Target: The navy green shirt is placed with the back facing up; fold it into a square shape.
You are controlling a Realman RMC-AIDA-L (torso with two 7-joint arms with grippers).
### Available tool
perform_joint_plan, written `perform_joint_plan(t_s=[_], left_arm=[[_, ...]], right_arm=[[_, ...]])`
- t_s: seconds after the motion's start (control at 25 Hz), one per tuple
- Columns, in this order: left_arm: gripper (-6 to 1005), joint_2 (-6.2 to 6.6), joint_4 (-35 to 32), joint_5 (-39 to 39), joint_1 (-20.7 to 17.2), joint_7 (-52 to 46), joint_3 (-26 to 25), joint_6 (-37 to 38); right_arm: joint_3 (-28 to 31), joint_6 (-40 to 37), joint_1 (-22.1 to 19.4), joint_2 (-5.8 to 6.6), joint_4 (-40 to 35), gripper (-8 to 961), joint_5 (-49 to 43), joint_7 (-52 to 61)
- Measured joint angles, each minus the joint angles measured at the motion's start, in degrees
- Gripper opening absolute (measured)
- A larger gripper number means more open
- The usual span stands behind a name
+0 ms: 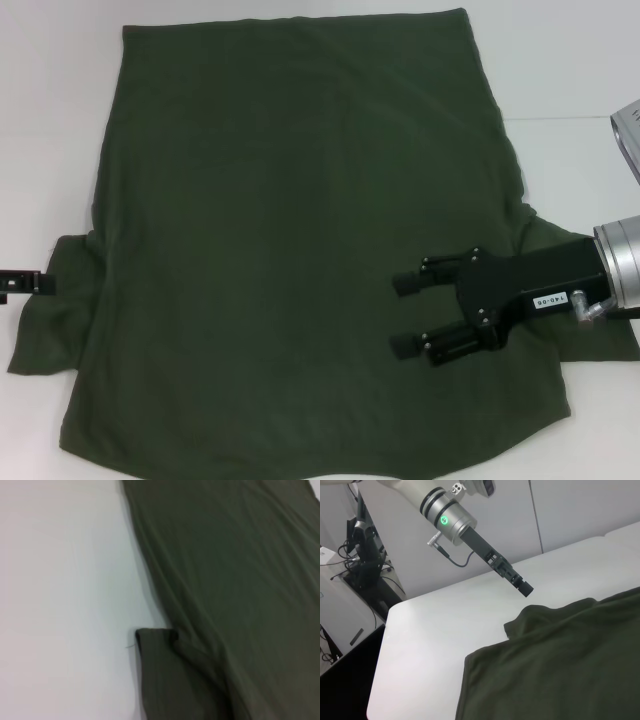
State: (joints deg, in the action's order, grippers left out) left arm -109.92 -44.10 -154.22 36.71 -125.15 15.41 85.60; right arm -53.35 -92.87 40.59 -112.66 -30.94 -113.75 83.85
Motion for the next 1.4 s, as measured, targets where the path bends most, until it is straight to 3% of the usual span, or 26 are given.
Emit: perform_joint_plan(t_s=[0.52,1.04,1.4], left_arm=[[899,-0.33,4.9,-1.5,0.4,-0.1,1.7,-5.8],[897,-0.35,7.3,-1.4,1.1,-0.1,3.6,-6.6],[785,-0.40,7.4,-1.5,1.3,0.0,4.0,-7.4]], right_arm=[[0.0,0.8,0.1,-0.09,0.0,914,-0.8,0.0],[0.0,1.5,0.2,-0.10,0.0,914,-1.4,0.0],[0.0,1.6,0.2,-0.10,0.0,914,-1.4,0.0]])
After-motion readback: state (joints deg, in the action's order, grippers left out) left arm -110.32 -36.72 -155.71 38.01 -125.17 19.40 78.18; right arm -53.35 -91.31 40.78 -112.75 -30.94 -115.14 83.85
